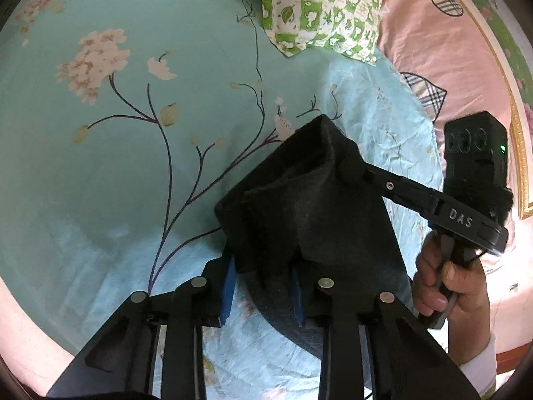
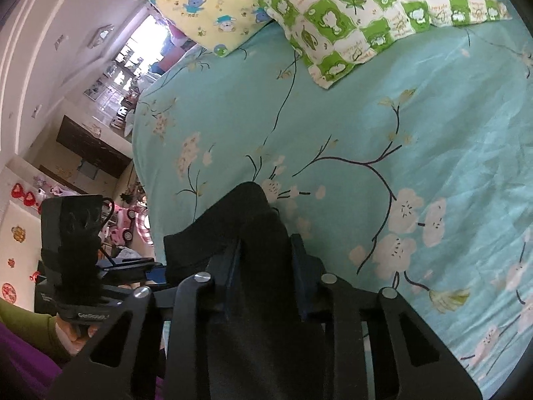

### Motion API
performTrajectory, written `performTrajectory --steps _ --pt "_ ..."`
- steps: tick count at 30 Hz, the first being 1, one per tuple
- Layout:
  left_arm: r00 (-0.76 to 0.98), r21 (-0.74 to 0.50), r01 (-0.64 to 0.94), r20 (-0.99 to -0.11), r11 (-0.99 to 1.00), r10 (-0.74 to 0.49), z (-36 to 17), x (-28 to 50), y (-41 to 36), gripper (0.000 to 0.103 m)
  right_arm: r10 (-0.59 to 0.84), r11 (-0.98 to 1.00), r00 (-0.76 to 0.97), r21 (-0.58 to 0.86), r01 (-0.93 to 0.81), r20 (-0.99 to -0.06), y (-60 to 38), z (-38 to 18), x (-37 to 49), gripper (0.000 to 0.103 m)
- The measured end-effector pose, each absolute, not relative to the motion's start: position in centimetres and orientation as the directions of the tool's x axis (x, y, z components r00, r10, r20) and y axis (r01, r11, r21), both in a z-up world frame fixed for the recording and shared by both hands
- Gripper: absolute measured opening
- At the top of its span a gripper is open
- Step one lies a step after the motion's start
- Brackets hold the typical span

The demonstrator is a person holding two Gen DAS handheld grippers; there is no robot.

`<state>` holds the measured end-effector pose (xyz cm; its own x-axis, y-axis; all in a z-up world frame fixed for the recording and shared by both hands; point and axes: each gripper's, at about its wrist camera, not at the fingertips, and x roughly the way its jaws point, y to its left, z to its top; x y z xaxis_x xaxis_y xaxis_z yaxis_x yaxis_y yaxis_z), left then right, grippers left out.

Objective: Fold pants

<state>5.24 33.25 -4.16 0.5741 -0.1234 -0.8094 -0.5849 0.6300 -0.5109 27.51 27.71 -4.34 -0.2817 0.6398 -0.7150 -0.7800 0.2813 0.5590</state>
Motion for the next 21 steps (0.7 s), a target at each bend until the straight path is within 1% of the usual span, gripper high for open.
performTrajectory --steps 5,10,15,18,21 --pt "0.601 -0.514 -0.560 -0.792 0.650 -0.109 -2.3 4.8 32.5 0.022 0.671 0.285 -0.249 0.553 -0.783 -0.698 26.9 -2.5 26.6 0.024" --pt "0.655 -0.565 -0.511 -0.744 0.648 -0.132 0.9 4.1 31.2 0.020 0.735 0.255 -0.234 0.579 -0.774 -0.637 24.5 0.5 26.1 0.023" --pt "0.694 -0.554 -0.429 -0.708 0.713 -0.133 4.8 4.1 27.7 0.020 0.800 0.253 -0.180 0.594 -0.764 -0.572 19.4 3.7 25.5 0.022" --pt "0.717 -0.579 -0.360 -0.674 0.732 -0.180 6.6 4.3 25.4 0.020 0.840 0.256 -0.139 0.608 -0.752 -0.525 16.2 5.0 25.1 0.022" --pt "0.723 -0.575 -0.298 -0.657 0.762 -0.213 8.1 4.8 22.8 0.020 0.869 0.271 -0.082 0.608 -0.746 -0.488 13.3 6.2 24.5 0.021"
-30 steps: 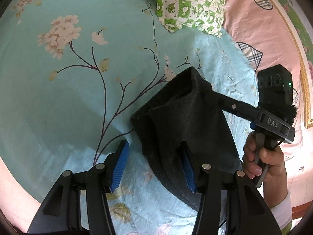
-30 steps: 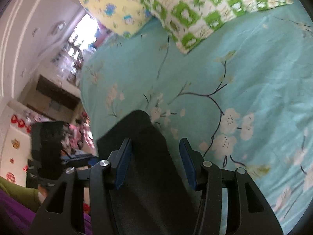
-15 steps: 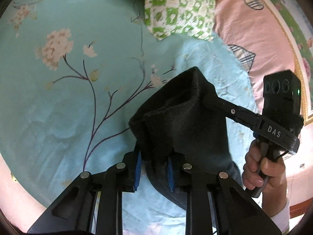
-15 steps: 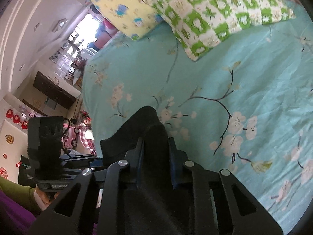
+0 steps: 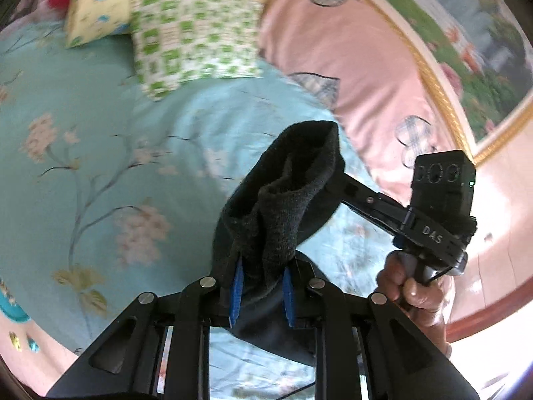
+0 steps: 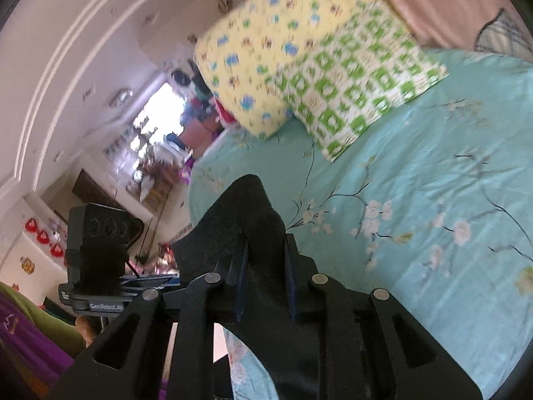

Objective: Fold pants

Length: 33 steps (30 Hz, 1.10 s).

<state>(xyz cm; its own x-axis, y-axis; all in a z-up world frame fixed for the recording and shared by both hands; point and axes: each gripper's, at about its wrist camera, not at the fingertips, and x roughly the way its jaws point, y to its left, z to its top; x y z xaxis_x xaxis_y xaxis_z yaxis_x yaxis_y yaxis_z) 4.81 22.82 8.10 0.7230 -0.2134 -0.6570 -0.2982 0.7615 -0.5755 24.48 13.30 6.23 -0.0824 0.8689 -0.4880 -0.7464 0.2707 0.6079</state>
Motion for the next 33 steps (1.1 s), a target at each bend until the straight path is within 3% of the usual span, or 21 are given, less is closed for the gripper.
performTrajectory --steps 10,33 --pt "0.705 -0.551 -0.138 -0.638 0.823 -0.309 10.5 5.0 14.9 0.020 0.926 0.303 0.056 0.649 -0.698 -0.373 4.6 7.4 22.3 0.020" --pt "0.546 -0.479 0.090 -0.709 0.873 -0.446 8.1 7.7 2.0 0.020 0.918 0.397 0.252 0.724 -0.564 -0.307 -10.2 2.5 18.9 0.019"
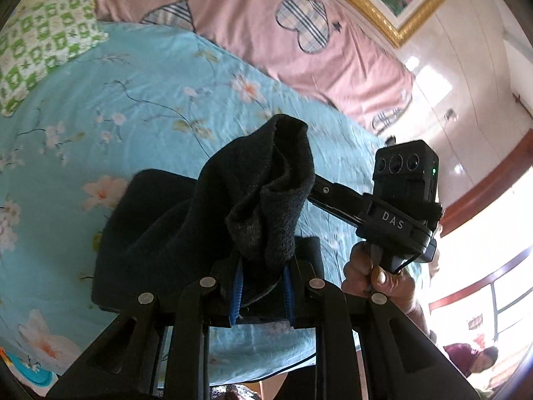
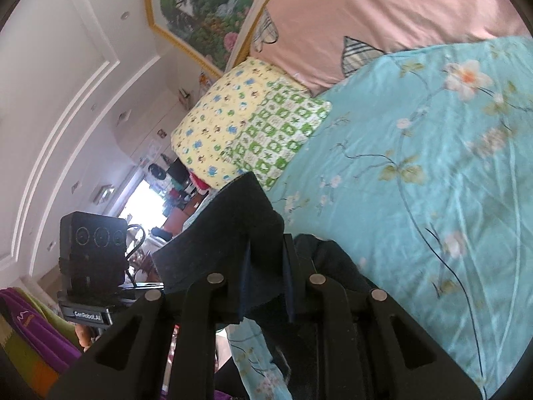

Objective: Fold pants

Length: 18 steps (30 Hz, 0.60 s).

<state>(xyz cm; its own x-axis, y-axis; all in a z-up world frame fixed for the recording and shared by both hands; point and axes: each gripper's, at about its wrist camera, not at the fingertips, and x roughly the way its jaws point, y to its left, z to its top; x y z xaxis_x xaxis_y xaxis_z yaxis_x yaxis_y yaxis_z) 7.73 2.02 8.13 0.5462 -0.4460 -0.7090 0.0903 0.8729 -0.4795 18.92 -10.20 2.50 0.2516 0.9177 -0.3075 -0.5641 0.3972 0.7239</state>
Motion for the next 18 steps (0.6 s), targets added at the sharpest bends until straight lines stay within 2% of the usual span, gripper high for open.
performTrajectory --steps 18 --pt "0.451 -0.425 0.179 -0.766 0.888 -0.457 5.4 8.0 -3.7 0.020 0.899 0.426 0.327 0.759 -0.493 -0.293 -15.8 -1.0 16.4 0.018"
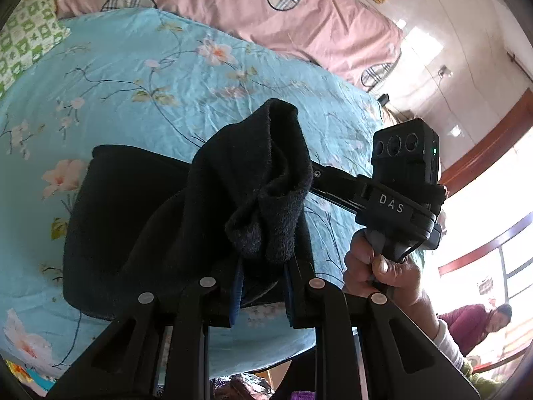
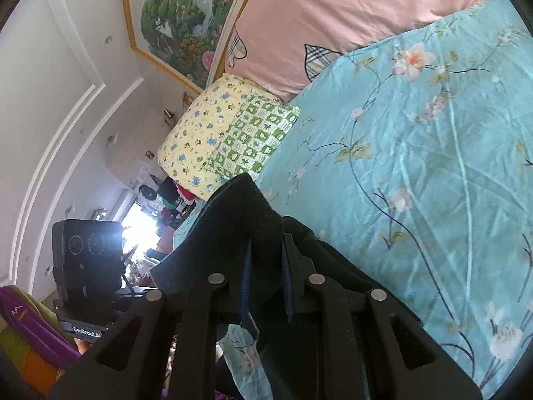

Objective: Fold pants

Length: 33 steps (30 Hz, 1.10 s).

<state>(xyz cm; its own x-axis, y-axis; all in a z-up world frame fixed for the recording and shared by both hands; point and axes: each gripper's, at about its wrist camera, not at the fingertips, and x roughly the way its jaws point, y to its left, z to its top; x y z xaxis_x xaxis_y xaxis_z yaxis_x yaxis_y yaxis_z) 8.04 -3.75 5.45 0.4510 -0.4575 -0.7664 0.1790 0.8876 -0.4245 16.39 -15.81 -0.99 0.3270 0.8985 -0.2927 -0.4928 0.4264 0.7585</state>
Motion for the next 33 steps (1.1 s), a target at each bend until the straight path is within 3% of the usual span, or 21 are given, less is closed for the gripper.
performTrajectory --steps 11,16,18,20,21,24,33 --pt "0.396 -0.385 0.230 -0.802 0.894 -0.447 2.8 8.9 -7.0 0.022 0.855 0.501 0.383 0.748 -0.436 -0.349 -18.6 -2.7 15.4 0.018" --pt "0.368 -0.377 0.233 -0.819 0.896 -0.440 1.3 8.8 -7.6 0.031 0.795 0.580 0.457 0.721 -0.380 -0.399 -20.5 -2.7 14.6 0.018" --pt "0.359 -0.391 0.246 -0.813 0.887 -0.458 1.3 8.6 -7.6 0.046 0.760 0.618 0.493 0.705 -0.348 -0.423 -21.3 -2.6 14.2 0.018" --pt "0.339 -0.435 0.264 -0.794 0.861 -0.505 1.4 8.5 -7.5 0.053 0.739 0.636 0.516 0.701 -0.323 -0.433 -22.1 -2.3 13.7 0.019" --pt "0.336 -0.443 0.273 -0.788 0.854 -0.516 1.6 8.4 -7.5 0.055 0.721 0.654 0.530 0.692 -0.306 -0.447 -22.4 -2.1 13.4 0.027" --pt "0.349 -0.426 0.294 -0.786 0.856 -0.511 2.2 7.8 -7.6 0.059 0.675 0.696 0.567 0.661 -0.280 -0.471 -22.7 -1.2 12.3 0.082" --pt "0.381 -0.449 0.269 -0.763 0.852 -0.522 3.6 7.1 -4.3 0.062 0.606 0.755 0.615 0.608 -0.246 -0.505 -20.8 0.7 9.6 0.086"
